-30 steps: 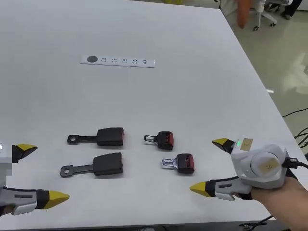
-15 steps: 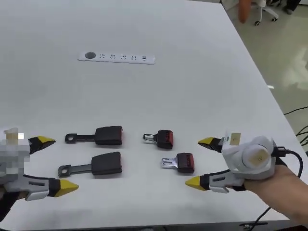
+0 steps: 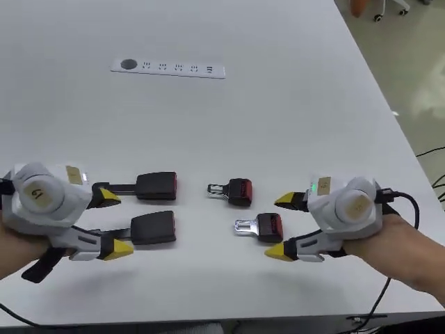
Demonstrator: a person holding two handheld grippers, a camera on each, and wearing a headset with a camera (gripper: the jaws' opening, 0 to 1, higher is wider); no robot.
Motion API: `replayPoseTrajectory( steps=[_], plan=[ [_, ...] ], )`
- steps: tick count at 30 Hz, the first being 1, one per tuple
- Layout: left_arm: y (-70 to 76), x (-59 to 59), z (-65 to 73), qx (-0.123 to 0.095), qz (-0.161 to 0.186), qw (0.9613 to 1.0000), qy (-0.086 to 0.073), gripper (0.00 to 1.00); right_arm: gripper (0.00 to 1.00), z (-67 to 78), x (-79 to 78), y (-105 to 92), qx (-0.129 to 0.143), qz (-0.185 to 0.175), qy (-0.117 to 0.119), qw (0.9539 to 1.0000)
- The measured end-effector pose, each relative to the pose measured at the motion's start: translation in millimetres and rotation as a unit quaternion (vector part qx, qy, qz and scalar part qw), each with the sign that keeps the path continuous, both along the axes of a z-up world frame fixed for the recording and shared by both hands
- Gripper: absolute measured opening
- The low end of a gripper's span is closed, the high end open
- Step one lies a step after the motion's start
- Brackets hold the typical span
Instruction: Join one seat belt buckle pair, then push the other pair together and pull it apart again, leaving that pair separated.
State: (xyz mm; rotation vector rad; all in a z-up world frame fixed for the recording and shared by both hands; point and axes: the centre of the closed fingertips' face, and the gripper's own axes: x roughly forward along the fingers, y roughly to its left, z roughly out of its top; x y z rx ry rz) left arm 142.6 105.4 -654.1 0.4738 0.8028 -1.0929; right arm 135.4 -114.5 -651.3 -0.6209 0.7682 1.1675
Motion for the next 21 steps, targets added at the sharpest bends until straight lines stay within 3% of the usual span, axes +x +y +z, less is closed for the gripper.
replayPoseTrajectory(
  steps=[12, 21],
  plan=[
    [-15.8, -2.5, -19.5, 0.037, -0.075, 0.9961, 0.026, 0.41, 0.48, -22.1, 10.1, -5.2, -0.025, 0.031, 0.025, 0.9989],
    [-28.4, -0.2, -23.6, 0.048, -0.105, 0.9930, 0.025, 0.38, 0.38, -35.4, 10.9, -7.4, -0.037, 0.050, 0.046, 0.9970]
  ],
)
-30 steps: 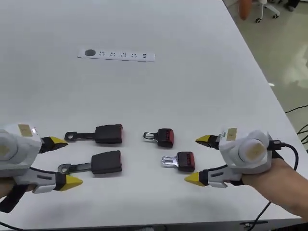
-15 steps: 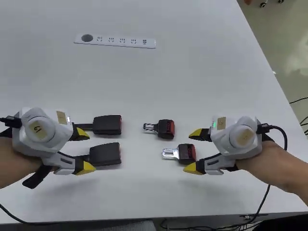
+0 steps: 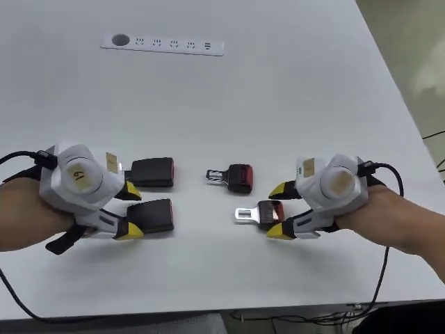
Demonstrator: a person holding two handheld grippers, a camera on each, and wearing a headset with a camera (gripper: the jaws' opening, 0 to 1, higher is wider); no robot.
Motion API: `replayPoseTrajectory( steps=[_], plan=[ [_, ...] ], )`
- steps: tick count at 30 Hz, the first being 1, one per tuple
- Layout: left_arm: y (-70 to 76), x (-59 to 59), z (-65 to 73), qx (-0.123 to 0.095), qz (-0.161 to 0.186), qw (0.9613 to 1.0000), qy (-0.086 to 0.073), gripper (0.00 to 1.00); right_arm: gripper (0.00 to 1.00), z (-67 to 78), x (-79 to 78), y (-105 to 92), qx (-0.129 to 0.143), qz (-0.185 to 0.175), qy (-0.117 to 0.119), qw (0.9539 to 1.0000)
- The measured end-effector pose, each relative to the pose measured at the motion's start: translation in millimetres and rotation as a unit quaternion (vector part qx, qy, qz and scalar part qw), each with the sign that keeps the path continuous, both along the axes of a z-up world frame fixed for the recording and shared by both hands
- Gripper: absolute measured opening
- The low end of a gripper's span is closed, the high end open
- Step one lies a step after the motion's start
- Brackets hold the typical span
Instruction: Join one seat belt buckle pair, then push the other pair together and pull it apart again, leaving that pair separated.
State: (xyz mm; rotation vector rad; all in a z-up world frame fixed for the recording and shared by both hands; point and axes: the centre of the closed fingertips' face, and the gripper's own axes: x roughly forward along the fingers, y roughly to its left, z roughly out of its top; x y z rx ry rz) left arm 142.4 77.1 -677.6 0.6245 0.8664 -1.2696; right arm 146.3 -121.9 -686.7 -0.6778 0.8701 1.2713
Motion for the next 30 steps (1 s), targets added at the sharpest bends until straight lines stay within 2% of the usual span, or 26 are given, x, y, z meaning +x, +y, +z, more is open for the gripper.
replayPoseTrajectory(
  steps=[3, 4, 8, 15, 22, 30],
  plan=[
    [-3.0, -5.4, -1.6, 0.000, -0.019, 0.9997, 0.015, 0.34, 0.38, -2.7, -0.7, -0.6, -0.007, 0.008, 0.002, 0.9999],
    [-2.9, -3.7, -2.7, 0.006, -0.021, 0.9997, 0.008, 0.34, 0.37, -2.0, -1.2, -1.2, -0.008, 0.010, 0.003, 0.9999],
    [-5.9, -7.2, -3.2, 0.017, -0.039, 0.9991, 0.005, 0.34, 0.34, -7.6, -1.5, -4.3, -0.013, 0.019, 0.009, 0.9997],
    [-3.0, -5.8, -10.2, 0.038, -0.068, 0.9970, 0.000, 0.34, 0.34, -5.7, -2.4, -5.0, -0.014, 0.037, 0.009, 0.9992],
    [-2.1, -5.5, -11.7, 0.040, -0.085, 0.9955, -0.011, 0.34, 0.33, -5.7, -2.4, -5.4, -0.021, 0.056, 0.005, 0.9982],
    [-1.8, -4.0, -12.1, 0.044, -0.088, 0.9950, -0.012, 0.34, 0.33, -5.1, -1.7, -2.8, -0.023, 0.057, 0.003, 0.9981]
  ],
)
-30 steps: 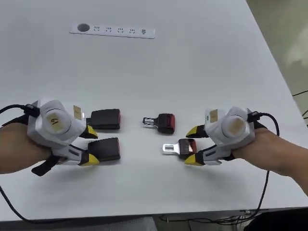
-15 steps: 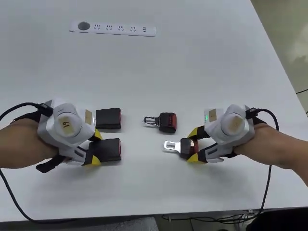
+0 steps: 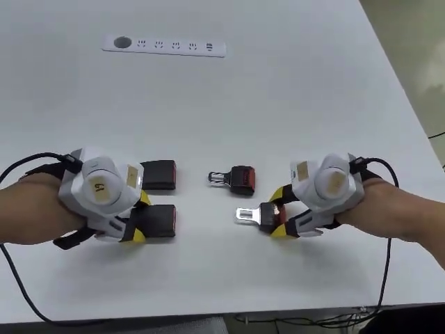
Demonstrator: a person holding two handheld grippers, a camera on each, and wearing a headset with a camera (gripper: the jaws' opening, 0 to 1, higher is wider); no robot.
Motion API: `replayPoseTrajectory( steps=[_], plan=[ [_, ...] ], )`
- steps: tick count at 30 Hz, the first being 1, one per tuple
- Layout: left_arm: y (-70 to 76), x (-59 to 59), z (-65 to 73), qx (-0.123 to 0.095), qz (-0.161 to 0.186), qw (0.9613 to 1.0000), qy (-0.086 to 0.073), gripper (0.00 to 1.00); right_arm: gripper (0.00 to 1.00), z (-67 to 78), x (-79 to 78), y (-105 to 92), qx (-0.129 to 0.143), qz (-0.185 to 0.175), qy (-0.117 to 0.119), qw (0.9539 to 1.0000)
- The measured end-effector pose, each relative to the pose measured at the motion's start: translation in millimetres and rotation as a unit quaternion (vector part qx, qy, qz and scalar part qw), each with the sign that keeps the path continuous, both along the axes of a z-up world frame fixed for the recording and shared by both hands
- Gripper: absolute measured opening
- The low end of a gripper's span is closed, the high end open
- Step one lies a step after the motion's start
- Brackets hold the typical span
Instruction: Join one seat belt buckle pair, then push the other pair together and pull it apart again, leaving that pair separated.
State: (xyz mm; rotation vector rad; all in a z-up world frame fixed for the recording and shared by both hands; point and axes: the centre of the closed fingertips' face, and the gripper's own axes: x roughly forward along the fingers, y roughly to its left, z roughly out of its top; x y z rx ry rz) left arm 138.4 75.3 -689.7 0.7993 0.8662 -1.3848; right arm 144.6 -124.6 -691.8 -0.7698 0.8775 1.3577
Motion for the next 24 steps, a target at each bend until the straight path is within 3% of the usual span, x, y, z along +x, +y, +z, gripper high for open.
replayPoseTrajectory(
  steps=[10, 24],
  plan=[
    [1.1, 0.1, -2.9, 0.016, -0.006, 0.9999, -0.001, 0.34, 0.33, 0.0, -4.2, 18.0, 0.008, 0.012, -0.002, 0.9999],
    [0.3, -1.5, -1.9, 0.020, -0.003, 0.9998, -0.002, 0.34, 0.33, 0.1, -14.0, 67.3, 0.032, 0.023, -0.001, 0.9992]
  ],
)
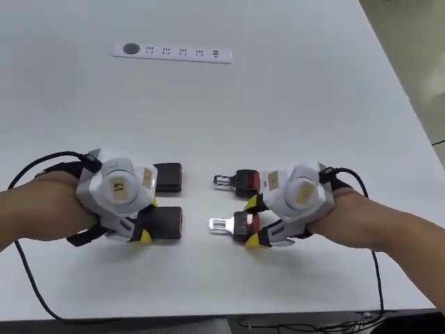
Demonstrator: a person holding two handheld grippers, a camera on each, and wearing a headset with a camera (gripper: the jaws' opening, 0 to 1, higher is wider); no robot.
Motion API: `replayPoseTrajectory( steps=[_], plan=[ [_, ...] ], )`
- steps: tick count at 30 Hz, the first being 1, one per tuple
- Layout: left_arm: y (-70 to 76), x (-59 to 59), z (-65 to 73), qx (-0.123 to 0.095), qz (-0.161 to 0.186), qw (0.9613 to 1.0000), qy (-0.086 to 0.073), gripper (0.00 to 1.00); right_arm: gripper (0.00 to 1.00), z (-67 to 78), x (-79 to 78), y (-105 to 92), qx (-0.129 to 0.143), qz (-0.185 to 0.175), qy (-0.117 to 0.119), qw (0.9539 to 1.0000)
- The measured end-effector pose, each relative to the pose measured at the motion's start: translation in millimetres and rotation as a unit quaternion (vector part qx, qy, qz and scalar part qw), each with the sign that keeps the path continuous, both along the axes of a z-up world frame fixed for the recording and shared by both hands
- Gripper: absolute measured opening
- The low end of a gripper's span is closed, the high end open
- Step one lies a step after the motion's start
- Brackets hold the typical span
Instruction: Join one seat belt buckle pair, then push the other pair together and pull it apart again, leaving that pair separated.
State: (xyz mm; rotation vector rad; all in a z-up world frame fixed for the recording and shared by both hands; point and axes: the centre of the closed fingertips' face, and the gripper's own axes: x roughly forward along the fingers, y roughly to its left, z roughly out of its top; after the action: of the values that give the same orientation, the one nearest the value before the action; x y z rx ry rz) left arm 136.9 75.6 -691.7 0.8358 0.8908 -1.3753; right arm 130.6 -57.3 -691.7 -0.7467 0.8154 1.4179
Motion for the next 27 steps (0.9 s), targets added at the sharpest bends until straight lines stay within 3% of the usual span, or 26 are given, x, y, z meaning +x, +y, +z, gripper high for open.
replayPoseTrajectory(
  steps=[15, 27],
  plan=[
    [-0.6, 0.4, -0.2, 0.005, -0.001, 1.0000, 0.000, 0.34, 0.33, 1.6, 1.6, 41.6, 0.013, 0.007, -0.002, 0.9999],
    [-0.4, 0.8, -1.6, 0.003, -0.004, 1.0000, 0.000, 0.34, 0.33, 2.6, 2.6, 47.9, 0.015, 0.017, -0.006, 0.9997]
  ],
)
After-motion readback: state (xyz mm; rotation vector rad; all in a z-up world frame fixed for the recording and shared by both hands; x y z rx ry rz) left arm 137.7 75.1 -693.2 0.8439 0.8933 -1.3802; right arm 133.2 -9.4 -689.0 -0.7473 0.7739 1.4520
